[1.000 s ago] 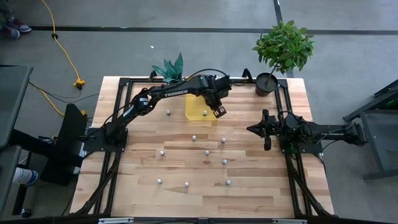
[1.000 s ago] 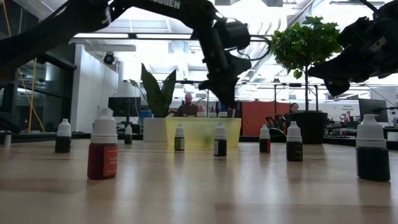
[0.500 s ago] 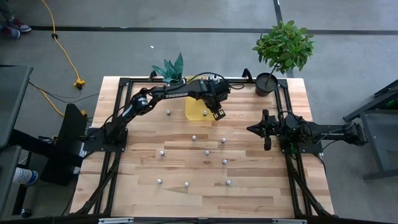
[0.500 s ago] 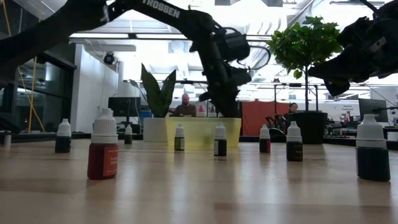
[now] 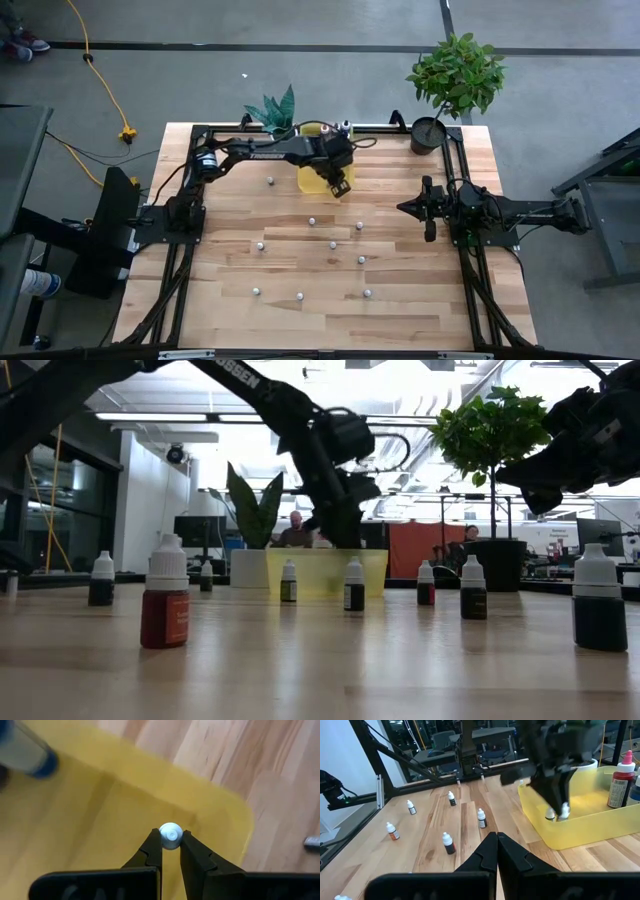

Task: Pick & Place food coloring
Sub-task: Put the top small purple food coloring bottle into the yellow bin

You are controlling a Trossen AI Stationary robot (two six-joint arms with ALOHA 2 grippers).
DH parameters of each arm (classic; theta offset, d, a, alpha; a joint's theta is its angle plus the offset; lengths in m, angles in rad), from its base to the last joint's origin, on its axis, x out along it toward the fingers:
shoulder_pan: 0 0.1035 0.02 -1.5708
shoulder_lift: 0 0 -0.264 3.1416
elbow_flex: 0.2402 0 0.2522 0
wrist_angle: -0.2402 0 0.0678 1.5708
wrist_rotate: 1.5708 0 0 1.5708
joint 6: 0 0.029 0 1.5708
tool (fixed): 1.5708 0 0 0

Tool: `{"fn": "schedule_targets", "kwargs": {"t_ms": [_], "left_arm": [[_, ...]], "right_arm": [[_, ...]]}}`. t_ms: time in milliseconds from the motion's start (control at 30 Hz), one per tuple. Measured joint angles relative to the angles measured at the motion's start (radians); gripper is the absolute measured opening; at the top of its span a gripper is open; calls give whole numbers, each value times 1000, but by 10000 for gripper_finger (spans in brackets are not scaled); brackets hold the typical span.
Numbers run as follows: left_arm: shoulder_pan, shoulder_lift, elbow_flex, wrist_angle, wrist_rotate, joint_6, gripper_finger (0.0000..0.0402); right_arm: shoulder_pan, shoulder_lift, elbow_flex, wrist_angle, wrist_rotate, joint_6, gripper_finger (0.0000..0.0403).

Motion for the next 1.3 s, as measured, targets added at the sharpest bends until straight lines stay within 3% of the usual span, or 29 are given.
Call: {"fn": "schedule_targets", "kwargs": {"t_ms": [367,733,1300], "left_arm": [[0,-1,-35,84,4,62,24],[1,0,-65,121,32,228,24],[7,19,-66,142,59,268,24]], "right_arm": [[0,-1,0,0,0,0,0],[0,-1,0,0,0,0,0],[0,-1,0,0,0,0,0]]}}
